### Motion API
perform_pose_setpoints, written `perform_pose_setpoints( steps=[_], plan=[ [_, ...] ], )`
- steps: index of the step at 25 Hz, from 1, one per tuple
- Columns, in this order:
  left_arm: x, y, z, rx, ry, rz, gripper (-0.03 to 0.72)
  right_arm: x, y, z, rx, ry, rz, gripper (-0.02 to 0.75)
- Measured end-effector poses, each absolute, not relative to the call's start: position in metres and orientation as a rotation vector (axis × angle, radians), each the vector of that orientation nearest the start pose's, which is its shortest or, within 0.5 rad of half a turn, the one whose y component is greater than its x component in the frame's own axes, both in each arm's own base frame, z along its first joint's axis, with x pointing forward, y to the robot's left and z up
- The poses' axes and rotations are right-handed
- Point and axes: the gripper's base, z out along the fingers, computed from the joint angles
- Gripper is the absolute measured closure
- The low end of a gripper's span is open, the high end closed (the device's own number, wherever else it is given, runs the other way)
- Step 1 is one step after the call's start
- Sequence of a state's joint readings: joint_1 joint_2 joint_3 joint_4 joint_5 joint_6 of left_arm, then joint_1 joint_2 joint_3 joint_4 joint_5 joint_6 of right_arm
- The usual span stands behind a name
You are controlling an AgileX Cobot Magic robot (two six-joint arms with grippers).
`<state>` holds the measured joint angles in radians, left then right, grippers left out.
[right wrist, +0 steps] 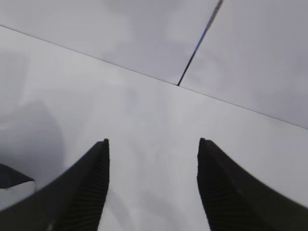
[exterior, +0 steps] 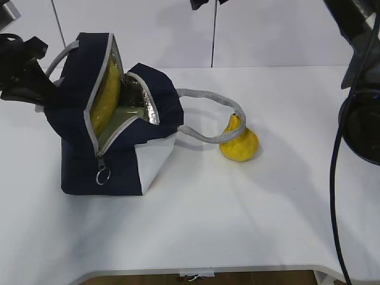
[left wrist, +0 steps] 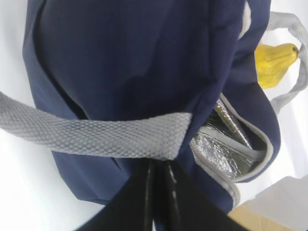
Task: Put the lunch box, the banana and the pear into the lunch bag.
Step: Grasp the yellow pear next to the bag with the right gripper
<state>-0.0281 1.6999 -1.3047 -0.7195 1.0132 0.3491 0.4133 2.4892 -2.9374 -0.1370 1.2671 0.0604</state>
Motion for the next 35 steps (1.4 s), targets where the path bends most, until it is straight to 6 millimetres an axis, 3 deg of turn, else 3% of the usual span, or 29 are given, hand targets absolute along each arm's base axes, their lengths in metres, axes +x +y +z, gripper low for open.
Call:
perform_pose_setpoints(
  steps=[5,14,21,28,35],
  plan=[
    [0.346,-0.061,0.273,0.091,2.687,-0.851,0.695,0.487,0.18,0.352,-0.346,2.243,-0.076,0.268],
    [0.342,-0.06,0.271,0.13,2.728,-0.832,0.695,0.485,0.182,0.323,-0.455,2.423,0.041,0.268],
    [0.342,-0.06,0.27,0.137,2.736,-0.828,0.695,0.442,0.164,0.323,-0.519,2.598,-0.021,0.268],
    [0.341,-0.059,0.27,0.143,2.741,-0.82,0.695,0.391,0.134,0.311,-0.583,2.73,-0.208,0.269],
    [0.34,-0.058,0.269,0.159,2.756,-0.8,0.695,0.375,0.13,0.29,-0.609,2.813,-0.2,0.269]
  ],
)
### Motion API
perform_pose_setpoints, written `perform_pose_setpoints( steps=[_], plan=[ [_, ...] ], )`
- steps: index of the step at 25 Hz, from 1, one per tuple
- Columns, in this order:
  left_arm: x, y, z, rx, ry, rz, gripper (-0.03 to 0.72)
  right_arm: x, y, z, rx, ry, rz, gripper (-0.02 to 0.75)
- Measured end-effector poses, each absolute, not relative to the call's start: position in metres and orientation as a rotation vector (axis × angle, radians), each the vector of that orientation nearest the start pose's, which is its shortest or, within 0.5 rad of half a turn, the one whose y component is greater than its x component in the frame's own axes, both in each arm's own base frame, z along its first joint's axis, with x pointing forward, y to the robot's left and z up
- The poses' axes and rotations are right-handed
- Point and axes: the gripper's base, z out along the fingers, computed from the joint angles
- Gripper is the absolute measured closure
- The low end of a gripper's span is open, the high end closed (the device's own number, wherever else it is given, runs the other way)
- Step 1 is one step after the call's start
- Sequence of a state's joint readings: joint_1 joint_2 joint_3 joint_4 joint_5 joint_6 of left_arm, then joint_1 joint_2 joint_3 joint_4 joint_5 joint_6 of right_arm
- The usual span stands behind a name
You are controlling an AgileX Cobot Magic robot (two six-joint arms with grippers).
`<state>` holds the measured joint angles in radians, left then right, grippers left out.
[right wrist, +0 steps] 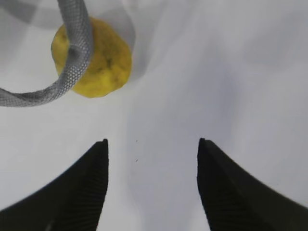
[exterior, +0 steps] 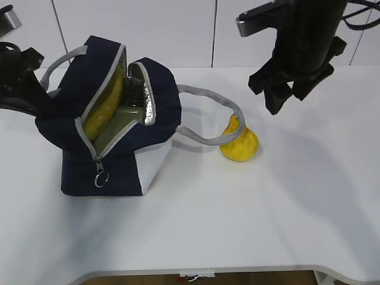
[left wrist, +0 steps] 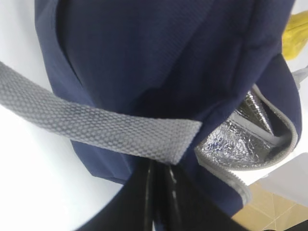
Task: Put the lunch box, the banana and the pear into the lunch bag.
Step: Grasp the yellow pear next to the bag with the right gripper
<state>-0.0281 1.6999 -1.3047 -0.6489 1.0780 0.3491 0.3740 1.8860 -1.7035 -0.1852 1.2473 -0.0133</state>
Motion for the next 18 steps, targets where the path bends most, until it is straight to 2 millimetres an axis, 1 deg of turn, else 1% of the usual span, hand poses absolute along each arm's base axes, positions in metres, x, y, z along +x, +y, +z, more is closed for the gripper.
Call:
perform_pose_setpoints(
  steps=[4,7,13,18],
  plan=[
    [0.34,-0.058,0.269,0.162,2.76,-0.8,0.695,0.374,0.131,0.287,-0.608,2.827,-0.175,0.269],
    [0.34,-0.058,0.269,0.164,2.763,-0.802,0.695,0.378,0.133,0.284,-0.607,2.8,-0.165,0.269],
    [0.34,-0.058,0.269,0.164,2.763,-0.802,0.695,0.387,0.137,0.263,-0.622,2.833,-0.171,0.269],
    [0.34,-0.058,0.269,0.164,2.763,-0.802,0.695,0.394,0.142,0.254,-0.596,2.805,-0.123,0.269]
  ],
)
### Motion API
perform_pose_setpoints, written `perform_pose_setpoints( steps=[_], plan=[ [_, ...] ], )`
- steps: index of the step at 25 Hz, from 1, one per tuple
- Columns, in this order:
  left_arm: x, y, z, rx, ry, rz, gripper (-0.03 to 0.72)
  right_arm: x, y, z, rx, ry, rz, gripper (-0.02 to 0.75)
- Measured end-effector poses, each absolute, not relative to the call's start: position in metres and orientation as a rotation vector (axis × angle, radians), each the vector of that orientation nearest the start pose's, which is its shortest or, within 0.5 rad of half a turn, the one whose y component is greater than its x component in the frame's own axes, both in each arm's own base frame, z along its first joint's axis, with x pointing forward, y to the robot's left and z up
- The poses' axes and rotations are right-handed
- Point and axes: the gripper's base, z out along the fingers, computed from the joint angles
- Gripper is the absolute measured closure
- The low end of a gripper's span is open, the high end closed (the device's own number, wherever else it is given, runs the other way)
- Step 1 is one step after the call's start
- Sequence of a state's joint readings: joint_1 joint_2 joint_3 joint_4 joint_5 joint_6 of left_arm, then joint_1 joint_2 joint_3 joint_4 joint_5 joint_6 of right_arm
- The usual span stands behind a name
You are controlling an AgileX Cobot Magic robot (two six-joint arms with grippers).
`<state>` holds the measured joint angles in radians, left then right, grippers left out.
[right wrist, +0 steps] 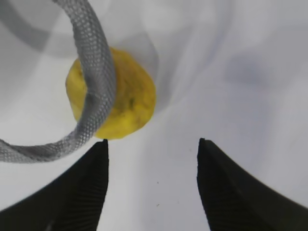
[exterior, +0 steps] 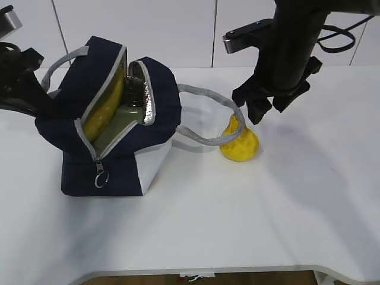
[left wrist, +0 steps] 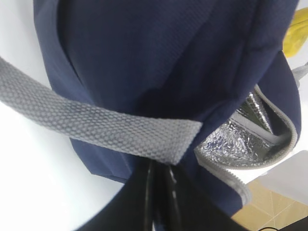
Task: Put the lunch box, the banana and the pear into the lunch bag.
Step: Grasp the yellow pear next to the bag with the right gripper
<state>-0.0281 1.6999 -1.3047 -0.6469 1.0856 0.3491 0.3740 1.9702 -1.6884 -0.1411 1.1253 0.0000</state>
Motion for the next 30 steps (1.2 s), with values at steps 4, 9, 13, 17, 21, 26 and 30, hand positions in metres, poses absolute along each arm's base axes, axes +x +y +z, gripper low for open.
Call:
perform_pose_setpoints(
  steps=[4,9,13,17,21,26,30],
  plan=[
    [0.339,-0.058,0.269,0.166,2.766,-0.805,0.695,0.399,0.146,0.241,-0.596,2.818,-0.102,0.269],
    [0.339,-0.058,0.269,0.166,2.766,-0.805,0.695,0.402,0.148,0.229,-0.596,2.839,-0.087,0.269],
    [0.339,-0.058,0.269,0.166,2.766,-0.805,0.695,0.404,0.156,0.23,-0.575,2.803,0.03,0.269],
    [0.339,-0.058,0.269,0.166,2.766,-0.805,0.695,0.405,0.169,0.232,-0.604,2.732,0.121,0.269],
    [0.339,-0.058,0.269,0.166,2.766,-0.805,0.695,0.407,0.174,0.232,-0.619,2.697,0.128,0.269],
    [0.339,-0.058,0.269,0.168,2.767,-0.8,0.695,0.407,0.171,0.232,-0.636,2.693,0.088,0.269],
    [0.339,-0.058,0.269,0.171,2.769,-0.795,0.695,0.404,0.167,0.246,-0.638,2.668,0.053,0.269]
  ],
)
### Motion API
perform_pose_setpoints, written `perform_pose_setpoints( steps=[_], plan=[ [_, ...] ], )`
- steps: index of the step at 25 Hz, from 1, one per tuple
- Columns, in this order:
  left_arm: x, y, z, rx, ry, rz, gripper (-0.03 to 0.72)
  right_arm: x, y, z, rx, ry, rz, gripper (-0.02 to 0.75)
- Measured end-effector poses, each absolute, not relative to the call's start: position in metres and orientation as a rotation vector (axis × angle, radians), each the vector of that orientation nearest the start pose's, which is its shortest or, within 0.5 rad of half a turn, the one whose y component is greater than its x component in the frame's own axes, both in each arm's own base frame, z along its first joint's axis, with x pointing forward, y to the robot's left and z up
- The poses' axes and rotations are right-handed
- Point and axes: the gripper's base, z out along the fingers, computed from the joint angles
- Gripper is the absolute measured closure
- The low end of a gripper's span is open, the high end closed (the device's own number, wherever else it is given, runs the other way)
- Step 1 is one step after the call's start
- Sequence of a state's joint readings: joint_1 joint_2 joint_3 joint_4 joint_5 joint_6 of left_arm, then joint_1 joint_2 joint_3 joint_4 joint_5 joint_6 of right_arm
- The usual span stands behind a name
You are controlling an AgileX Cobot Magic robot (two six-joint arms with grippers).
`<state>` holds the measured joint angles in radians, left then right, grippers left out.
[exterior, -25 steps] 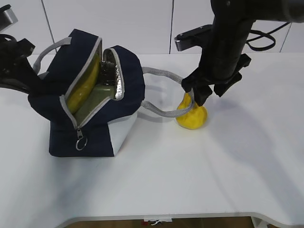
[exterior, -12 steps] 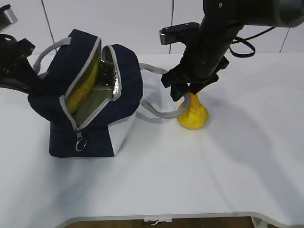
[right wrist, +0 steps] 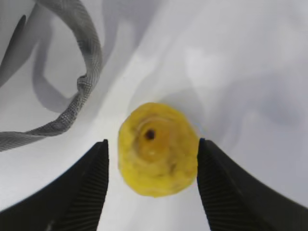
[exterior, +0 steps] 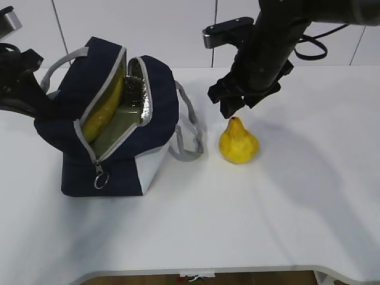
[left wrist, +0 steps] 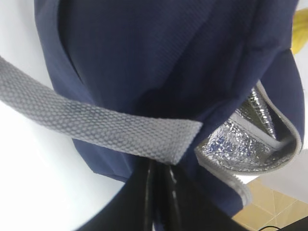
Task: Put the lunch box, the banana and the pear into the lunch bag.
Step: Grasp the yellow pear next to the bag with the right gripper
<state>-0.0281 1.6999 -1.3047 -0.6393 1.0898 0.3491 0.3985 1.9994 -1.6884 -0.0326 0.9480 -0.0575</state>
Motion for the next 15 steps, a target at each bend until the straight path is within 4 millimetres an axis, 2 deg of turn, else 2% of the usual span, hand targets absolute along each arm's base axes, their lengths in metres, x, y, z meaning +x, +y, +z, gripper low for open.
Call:
perform_pose_setpoints(
  steps=[3,7,11,15],
  plan=[
    [0.339,-0.058,0.269,0.171,2.769,-0.795,0.695,0.401,0.165,0.254,-0.642,2.657,0.027,0.269],
    [0.339,-0.058,0.268,0.172,2.77,-0.793,0.695,0.401,0.164,0.254,-0.641,2.656,0.02,0.269],
    [0.339,-0.058,0.268,0.172,2.77,-0.793,0.695,0.402,0.164,0.248,-0.641,2.679,0.015,0.269],
    [0.339,-0.058,0.268,0.172,2.77,-0.793,0.695,0.406,0.166,0.232,-0.649,2.712,0.005,0.269]
  ],
)
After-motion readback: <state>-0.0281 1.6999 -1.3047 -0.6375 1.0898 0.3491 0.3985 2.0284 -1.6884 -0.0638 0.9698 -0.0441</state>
